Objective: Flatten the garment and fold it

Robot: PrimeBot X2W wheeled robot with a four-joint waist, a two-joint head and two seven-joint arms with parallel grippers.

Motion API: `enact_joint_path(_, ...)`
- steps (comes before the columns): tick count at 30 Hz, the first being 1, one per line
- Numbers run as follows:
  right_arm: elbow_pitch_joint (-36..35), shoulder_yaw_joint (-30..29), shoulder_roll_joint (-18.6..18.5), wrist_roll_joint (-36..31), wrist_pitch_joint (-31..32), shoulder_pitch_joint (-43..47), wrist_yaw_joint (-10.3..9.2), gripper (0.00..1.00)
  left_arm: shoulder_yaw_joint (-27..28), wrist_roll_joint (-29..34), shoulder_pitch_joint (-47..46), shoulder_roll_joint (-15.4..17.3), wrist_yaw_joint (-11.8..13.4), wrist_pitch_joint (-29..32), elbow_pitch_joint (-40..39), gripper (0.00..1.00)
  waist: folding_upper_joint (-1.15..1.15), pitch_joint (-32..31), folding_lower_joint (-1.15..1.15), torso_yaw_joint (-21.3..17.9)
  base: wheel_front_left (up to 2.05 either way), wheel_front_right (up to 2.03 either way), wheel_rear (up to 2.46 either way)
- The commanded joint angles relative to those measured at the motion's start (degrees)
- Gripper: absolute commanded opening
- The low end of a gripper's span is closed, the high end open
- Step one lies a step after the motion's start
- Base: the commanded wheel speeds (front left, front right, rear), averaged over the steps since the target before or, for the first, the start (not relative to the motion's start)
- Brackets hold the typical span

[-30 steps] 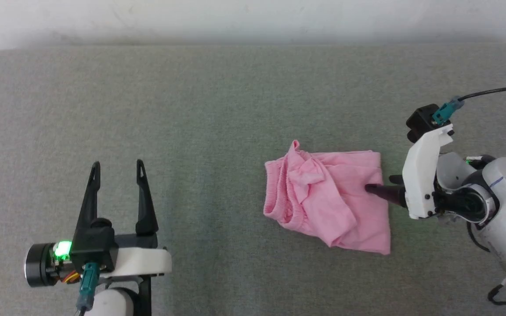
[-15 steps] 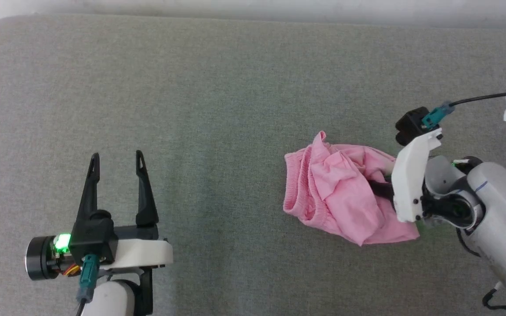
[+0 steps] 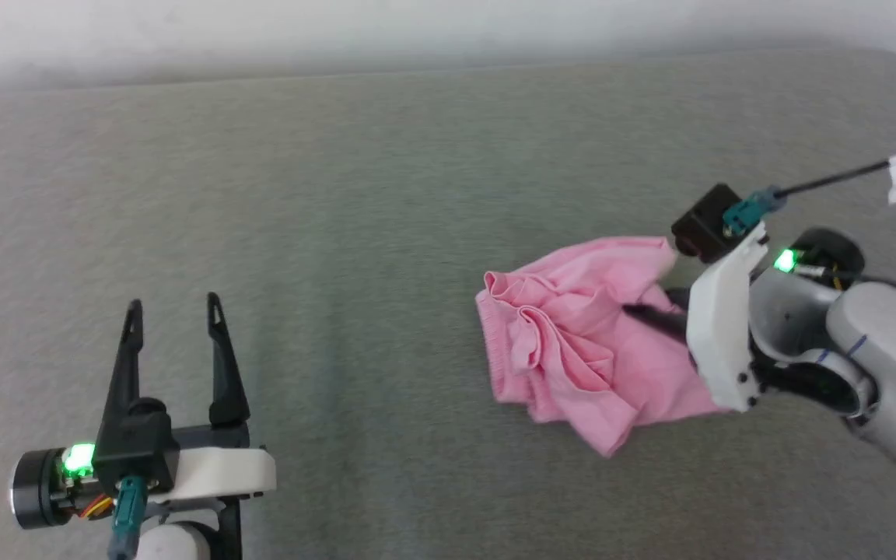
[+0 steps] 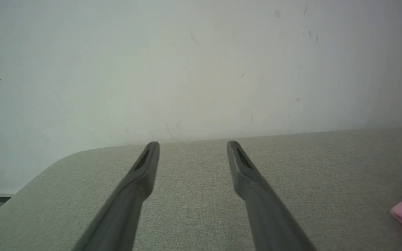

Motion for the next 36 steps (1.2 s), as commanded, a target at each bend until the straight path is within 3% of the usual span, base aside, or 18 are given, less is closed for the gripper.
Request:
enact_joint_path(1,-1.2,0.6,-1.5,-0.6,-0.5,-1.7,-0.05,0.0,0.3,0.4,0.3,0.5,0.2,-0.3,-0.4,1.0,0.0,0.2,0.0,-6.9,0.0,0.0,0.0)
enact_joint_path(6,-2.5,2.1,-6.5,-1.5,-0.1,-5.6,-0.05,0.0,0.9,1.0,-0.5,1.8,0.4,-0.3,-1.8,1.0,0.0,3.4,0.0,-14.1,0.0,0.0,0.0)
enact_joint_path(12,2.4,1.6,-10.3,-2.9,-1.0,-8.8,-0.05,0.0,1.3,1.5,-2.6,3.5,0.7,-0.3,-3.7,1.0,0.0,7.9,0.0,-17.6,0.0,0.0,0.0)
enact_joint_path(25,25.4,-2.2,-10.4,-10.5,-4.8,-18.1,-0.05,0.0,-0.9,2.6,-8.5,6.6,1.0,-0.3,-9.7,1.0,0.0,19.0,0.0,-14.5,0.0,0.0,0.0)
enact_joint_path(34,37.1,-4.6,-5.3,-9.8,-7.5,-17.9,-0.05,0.0,-2.0,2.1,-10.4,7.1,2.4,-0.3,-10.7,1.0,0.0,20.3,0.0,-13.2,0.0,0.0,0.0)
enact_joint_path(35,38.3,-4.7,-5.0,-9.7,-8.0,-17.8,-0.05,0.75,-2.1,2.0,-10.4,7.1,2.6,-0.3,-10.5,1.0,0.0,19.6,0.0,-13.1,0.0,0.0,0.0)
enact_joint_path(36,39.4,-4.8,-5.0,-10.2,-8.8,-17.9,-0.05,1.0,-2.2,1.8,-10.3,7.0,2.8,-0.3,-10.2,1.0,0.0,18.8,0.0,-13.0,0.0,0.0,0.0)
